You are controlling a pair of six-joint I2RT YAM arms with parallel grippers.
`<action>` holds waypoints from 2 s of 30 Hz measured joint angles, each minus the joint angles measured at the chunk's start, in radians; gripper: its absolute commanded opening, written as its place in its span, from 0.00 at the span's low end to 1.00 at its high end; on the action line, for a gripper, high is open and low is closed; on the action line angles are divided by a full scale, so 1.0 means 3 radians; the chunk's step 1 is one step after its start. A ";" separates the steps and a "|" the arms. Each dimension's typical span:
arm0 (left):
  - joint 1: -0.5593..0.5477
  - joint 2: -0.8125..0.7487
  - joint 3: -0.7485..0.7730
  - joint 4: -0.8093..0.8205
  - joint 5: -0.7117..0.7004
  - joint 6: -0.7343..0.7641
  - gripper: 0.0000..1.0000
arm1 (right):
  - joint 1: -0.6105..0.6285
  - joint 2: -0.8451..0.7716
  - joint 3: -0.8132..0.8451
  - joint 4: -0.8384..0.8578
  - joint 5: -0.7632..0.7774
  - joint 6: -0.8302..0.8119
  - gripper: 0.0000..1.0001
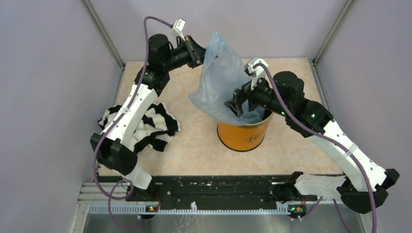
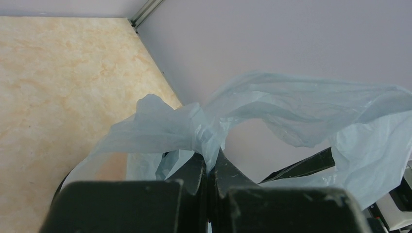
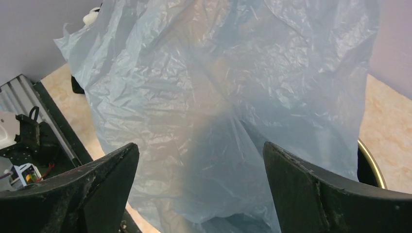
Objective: Put the trash bags into the trash bin
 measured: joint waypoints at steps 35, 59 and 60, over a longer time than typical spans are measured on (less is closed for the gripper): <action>-0.0051 0.0093 0.0081 -0.0058 0.0015 0.0013 0.00 | -0.0010 -0.0860 -0.1427 0.0280 0.1868 0.0595 0.00; -0.0291 -0.0568 -0.0774 -0.0301 -0.0024 0.0230 0.00 | -0.0292 -0.0987 -0.1072 -0.0290 0.2130 0.0956 0.77; -0.0295 -0.0598 -0.0774 -0.0327 -0.0036 0.0259 0.00 | -0.0294 -0.1015 -0.0985 -0.0327 0.2038 0.0923 0.80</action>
